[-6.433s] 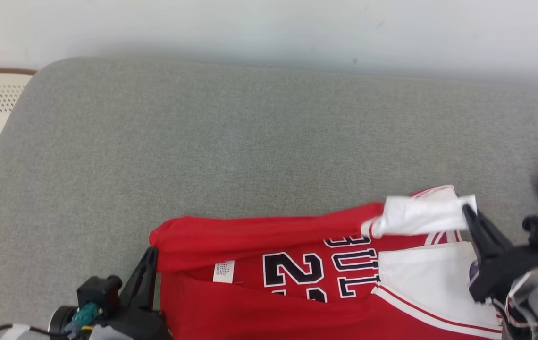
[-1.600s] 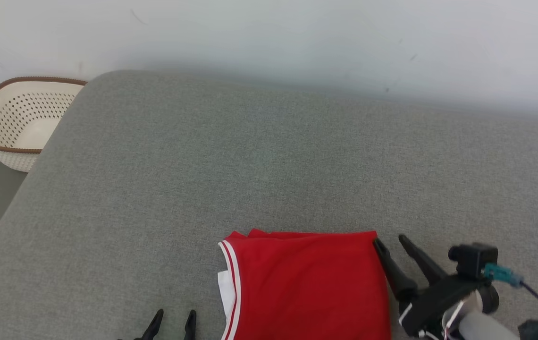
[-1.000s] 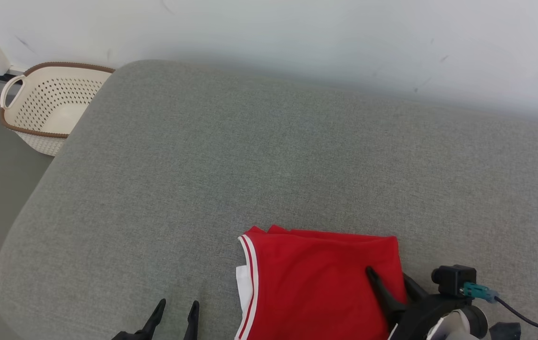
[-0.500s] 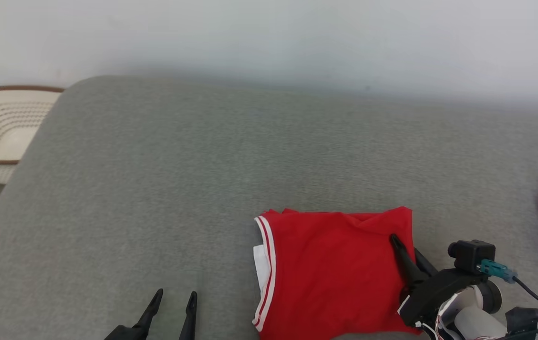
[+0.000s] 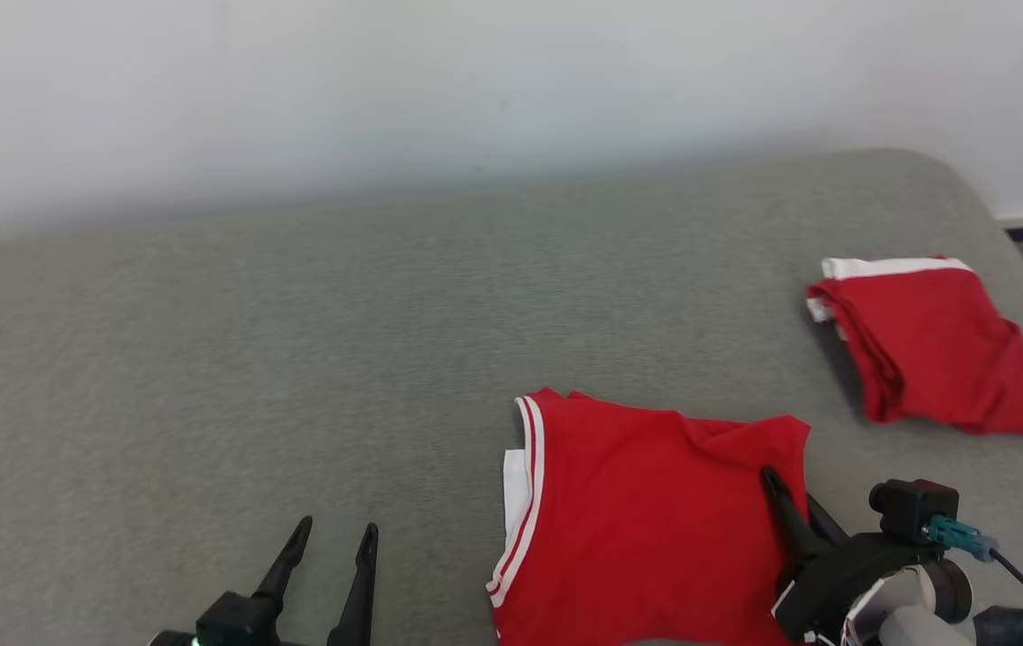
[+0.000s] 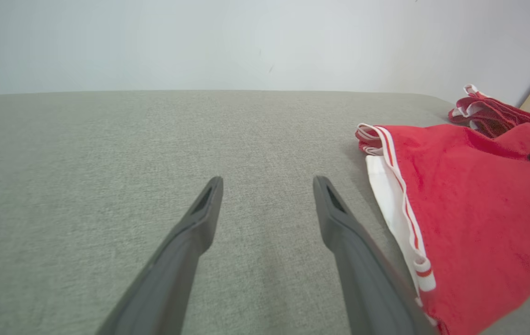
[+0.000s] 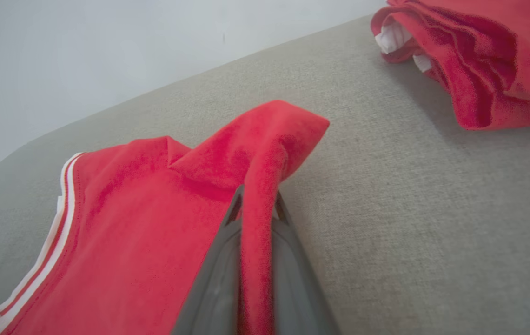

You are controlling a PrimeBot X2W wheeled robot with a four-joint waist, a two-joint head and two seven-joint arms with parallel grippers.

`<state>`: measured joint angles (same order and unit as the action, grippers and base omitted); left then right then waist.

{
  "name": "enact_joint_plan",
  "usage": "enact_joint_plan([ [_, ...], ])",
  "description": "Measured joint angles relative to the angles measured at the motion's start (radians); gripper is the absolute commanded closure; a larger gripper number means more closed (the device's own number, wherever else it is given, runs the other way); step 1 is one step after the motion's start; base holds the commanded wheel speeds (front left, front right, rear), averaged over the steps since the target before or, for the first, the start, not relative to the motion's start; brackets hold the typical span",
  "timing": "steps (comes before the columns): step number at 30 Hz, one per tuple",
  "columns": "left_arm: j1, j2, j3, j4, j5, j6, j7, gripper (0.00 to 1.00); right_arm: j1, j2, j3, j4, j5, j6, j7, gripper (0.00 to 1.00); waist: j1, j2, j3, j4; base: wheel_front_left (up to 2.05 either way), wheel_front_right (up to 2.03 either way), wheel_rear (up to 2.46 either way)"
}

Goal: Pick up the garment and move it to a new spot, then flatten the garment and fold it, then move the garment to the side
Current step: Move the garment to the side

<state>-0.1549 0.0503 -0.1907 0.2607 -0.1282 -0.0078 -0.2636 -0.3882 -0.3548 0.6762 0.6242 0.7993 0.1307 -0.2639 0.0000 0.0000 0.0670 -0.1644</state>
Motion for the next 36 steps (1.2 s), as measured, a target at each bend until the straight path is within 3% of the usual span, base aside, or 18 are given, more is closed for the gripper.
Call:
enact_joint_plan([
  [8,-0.015,0.0,-0.006,-0.002,0.006,-0.001,0.0,0.0,0.014,-0.012,0.016,-0.006,-0.016,0.0,0.0,1.0,0.0,0.0,0.004,-0.145,0.0,0.0,0.0],
  [14,-0.045,-0.001,-0.01,0.004,0.009,-0.009,0.0,0.0,-0.066,-0.045,0.038,-0.032,-0.05,0.0,0.0,1.0,0.0,0.0,0.032,-0.199,0.0,0.0,0.0],
  [20,-0.059,0.0,-0.01,0.014,0.019,-0.016,0.0,0.0,-0.208,-0.067,0.031,-0.056,-0.079,0.0,0.001,1.0,0.0,0.0,0.075,-0.197,0.0,0.0,0.0],
  [26,-0.078,0.0,-0.008,0.021,0.029,-0.016,0.0,0.0,-0.358,-0.109,-0.022,-0.032,-0.093,0.0,0.001,1.0,0.0001,0.0,0.115,-0.149,0.0,0.0,0.0],
  [32,-0.092,0.0,-0.011,0.019,0.035,-0.016,0.0,0.0,-0.435,-0.203,-0.078,0.056,-0.108,0.0,0.0,1.0,0.0001,0.0001,0.144,-0.096,0.0,0.0,0.0],
  [36,-0.103,0.0,-0.018,0.013,0.043,-0.016,0.0,0.0,-0.484,-0.277,-0.138,0.181,-0.142,0.0,0.0,1.0,0.0,0.0001,0.173,-0.06,0.0,0.0,0.0],
])
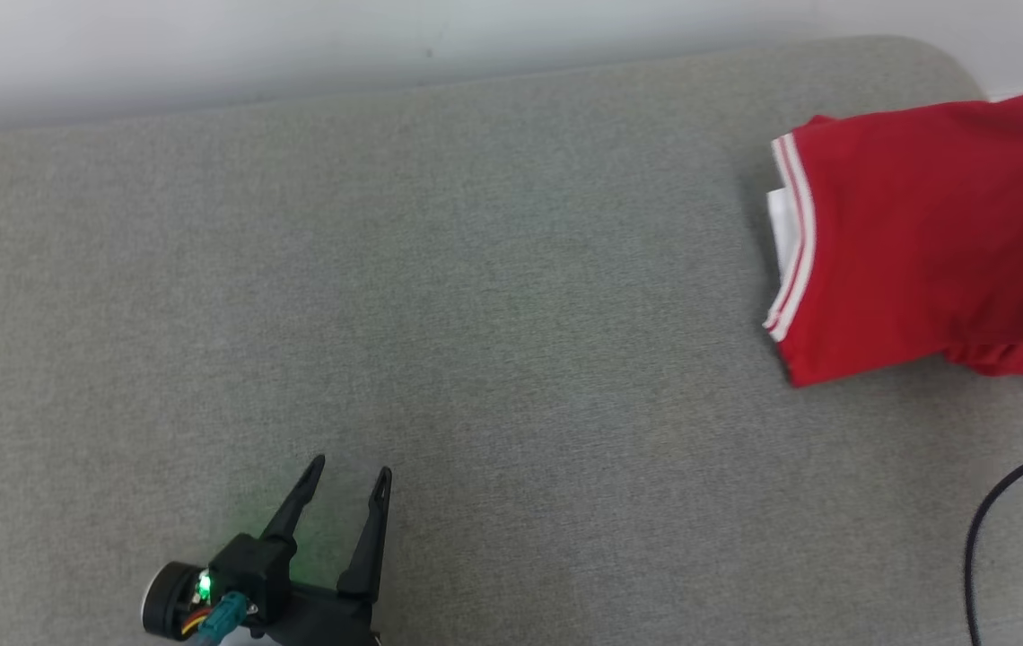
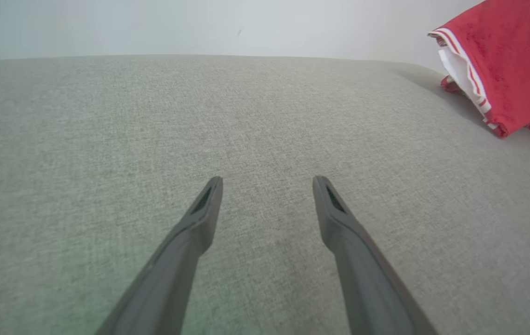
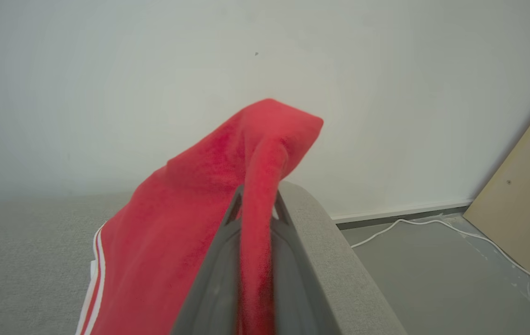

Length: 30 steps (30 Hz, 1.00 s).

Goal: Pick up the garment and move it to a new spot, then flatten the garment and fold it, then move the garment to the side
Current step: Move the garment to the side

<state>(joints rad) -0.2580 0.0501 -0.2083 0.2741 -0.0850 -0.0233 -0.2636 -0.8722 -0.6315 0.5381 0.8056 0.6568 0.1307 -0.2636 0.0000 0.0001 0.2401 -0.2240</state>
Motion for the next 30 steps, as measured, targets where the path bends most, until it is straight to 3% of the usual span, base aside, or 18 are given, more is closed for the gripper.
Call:
enact_joint_plan([
  [2,-0.014,0.0,-0.001,-0.003,0.004,0.0,0.0,0.0,-0.022,-0.006,-0.039,0.061,-0.014,0.0,0.0,1.0,0.0001,0.0,0.014,0.012,0.0,0.0,0.0],
  [3,-0.019,0.0,-0.001,-0.004,0.007,0.0,0.0,0.0,-0.035,-0.011,-0.059,0.092,-0.045,0.0,0.0,0.76,0.0001,0.0,0.022,0.018,0.0,0.0,0.0],
  [4,-0.022,0.0,-0.001,-0.004,0.01,0.0,0.0,0.0,-0.05,-0.014,-0.089,0.122,-0.075,0.0,0.0,0.0,0.0001,0.0,0.029,0.024,0.0,0.0,0.0],
  [9,-0.04,0.0,-0.001,0.0,0.017,-0.001,0.0,0.0,-0.105,-0.013,-0.29,0.202,-0.244,0.0,0.0,0.0,0.0001,0.0,0.061,0.056,0.0,0.0,0.0],
  [12,-0.051,0.0,-0.001,0.002,0.017,0.007,0.0,0.0,-0.096,0.01,-0.416,0.166,-0.366,0.0,0.0,0.0,0.0001,0.0,0.07,0.077,0.0,0.0,0.0],
  [15,-0.05,0.0,0.001,0.005,0.017,0.009,0.0,0.0,-0.04,0.085,-0.501,0.077,-0.457,0.0,0.0,0.0,0.0001,0.0,0.067,0.093,0.0,0.0,0.0],
  [22,-0.007,0.0,0.026,0.008,0.01,0.033,0.0,0.0,0.139,0.244,-0.487,-0.138,-0.543,0.0,0.0,0.0,-0.0001,0.0,0.01,0.108,0.0,0.0,0.0],
  [30,0.058,0.0,0.084,0.01,0.008,0.051,0.0,0.0,0.339,0.308,-0.351,-0.259,-0.487,0.0,0.0,0.0,-0.0001,-0.0001,-0.074,0.134,0.0,0.0,0.0],
])
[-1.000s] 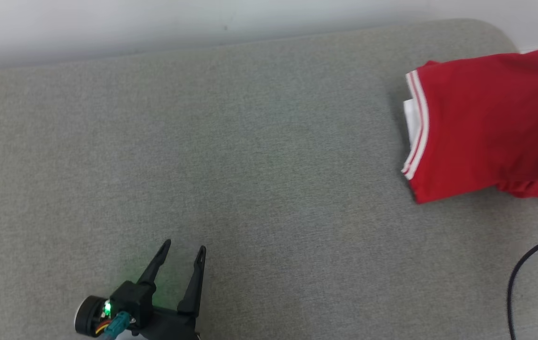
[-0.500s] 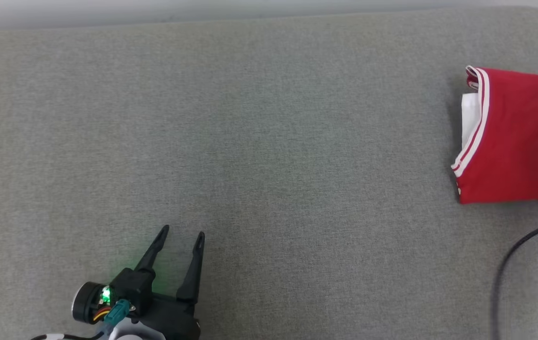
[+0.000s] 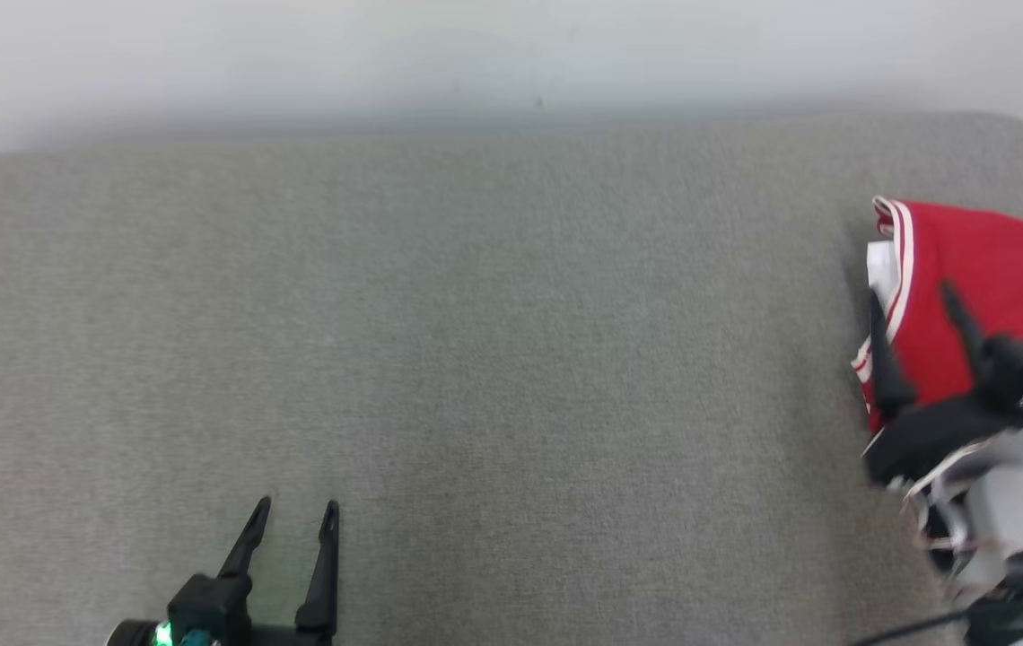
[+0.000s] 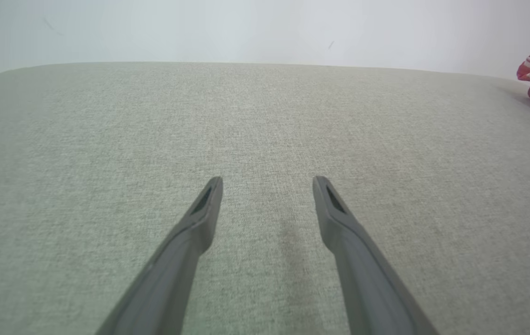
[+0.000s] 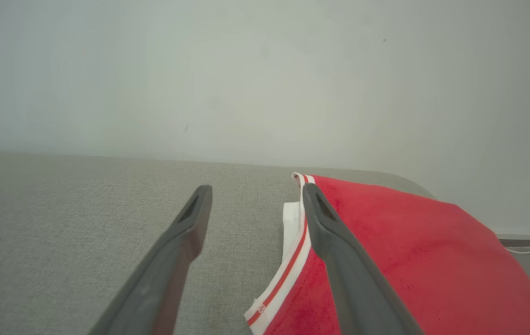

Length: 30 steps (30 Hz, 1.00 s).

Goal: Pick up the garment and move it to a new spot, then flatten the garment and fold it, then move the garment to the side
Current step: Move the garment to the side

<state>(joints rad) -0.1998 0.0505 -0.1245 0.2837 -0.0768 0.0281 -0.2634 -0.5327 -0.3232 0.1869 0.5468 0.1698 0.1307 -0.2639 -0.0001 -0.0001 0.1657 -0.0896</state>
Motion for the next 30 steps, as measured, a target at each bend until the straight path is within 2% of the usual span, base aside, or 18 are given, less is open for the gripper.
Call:
enact_joint_plan([
  [5,0.047,0.0,0.03,0.005,0.003,0.001,0.0,0.0,0.115,0.046,0.013,-0.037,0.016,0.0,0.0,0.0,0.0,0.0,-0.056,0.026,0.0,0.0,0.0],
  [12,0.115,0.0,0.063,0.009,0.003,0.001,0.0,0.0,0.295,0.109,-0.035,-0.061,-0.012,0.0,0.0,0.0,-0.0001,-0.0001,-0.142,0.064,0.0,0.0,0.0],
  [22,0.165,0.0,0.109,0.017,0.007,-0.008,0.0,0.0,0.365,0.143,-0.031,-0.088,-0.029,0.0,0.0,0.0,-0.0001,-0.0001,-0.222,0.092,0.0,0.0,0.0],
  [30,0.18,0.0,0.12,0.019,0.009,-0.008,0.0,0.0,0.406,0.15,0.014,-0.104,-0.025,0.0,0.0,0.0,0.0,0.0,-0.248,0.093,0.0,0.0,0.0],
])
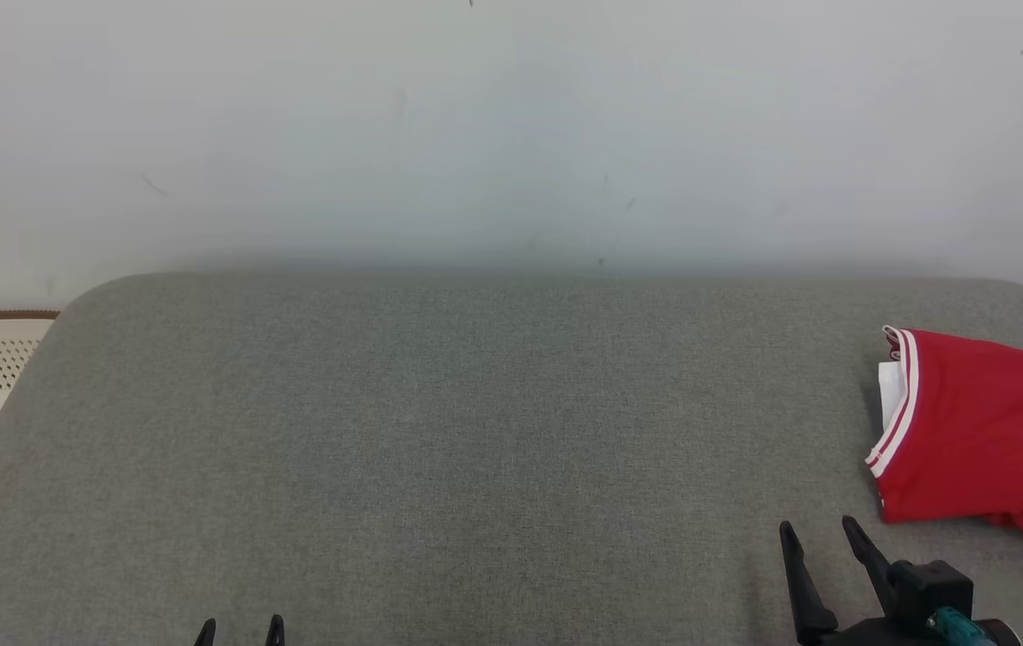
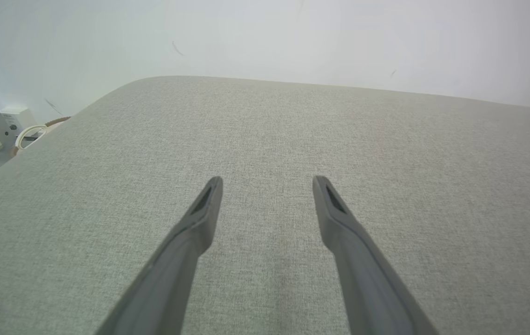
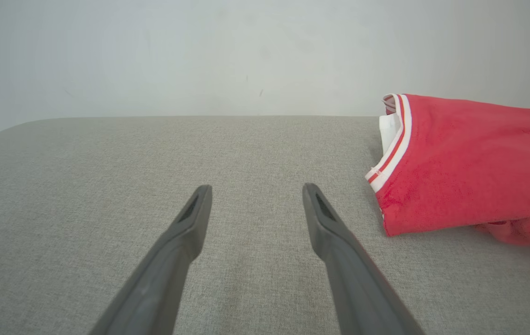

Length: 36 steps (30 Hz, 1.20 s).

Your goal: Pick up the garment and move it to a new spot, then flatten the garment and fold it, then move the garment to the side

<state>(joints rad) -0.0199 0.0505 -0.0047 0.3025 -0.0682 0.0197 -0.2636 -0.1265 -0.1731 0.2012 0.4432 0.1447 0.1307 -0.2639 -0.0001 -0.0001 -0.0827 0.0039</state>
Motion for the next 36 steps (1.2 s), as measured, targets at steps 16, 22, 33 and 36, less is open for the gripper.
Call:
enact_joint_plan([
  [16,0.017,0.0,0.018,-0.006,-0.007,-0.011,0.0,0.0,0.054,0.013,-0.054,-0.039,-0.089,0.0,0.0,0.0,0.0001,0.0,-0.016,-0.004,0.0,0.0,0.0],
  [22,0.017,0.0,0.018,-0.005,-0.004,-0.014,0.0,0.0,0.057,0.024,-0.046,-0.044,-0.108,0.0,0.0,0.0,0.0002,0.0001,-0.012,-0.006,0.0,0.0,0.0],
  [33,0.017,-0.001,0.015,-0.006,-0.001,-0.018,0.0,0.0,0.055,0.028,-0.053,-0.072,-0.116,-0.002,0.0,0.0,0.0002,0.0001,-0.002,-0.013,0.0,0.0,0.0],
  [36,0.015,0.0,0.011,-0.007,-0.002,-0.013,0.0,0.0,0.053,0.028,-0.057,-0.074,-0.117,0.0,0.0,0.0,0.0002,0.0001,0.001,-0.03,0.0,0.0,0.0],
])
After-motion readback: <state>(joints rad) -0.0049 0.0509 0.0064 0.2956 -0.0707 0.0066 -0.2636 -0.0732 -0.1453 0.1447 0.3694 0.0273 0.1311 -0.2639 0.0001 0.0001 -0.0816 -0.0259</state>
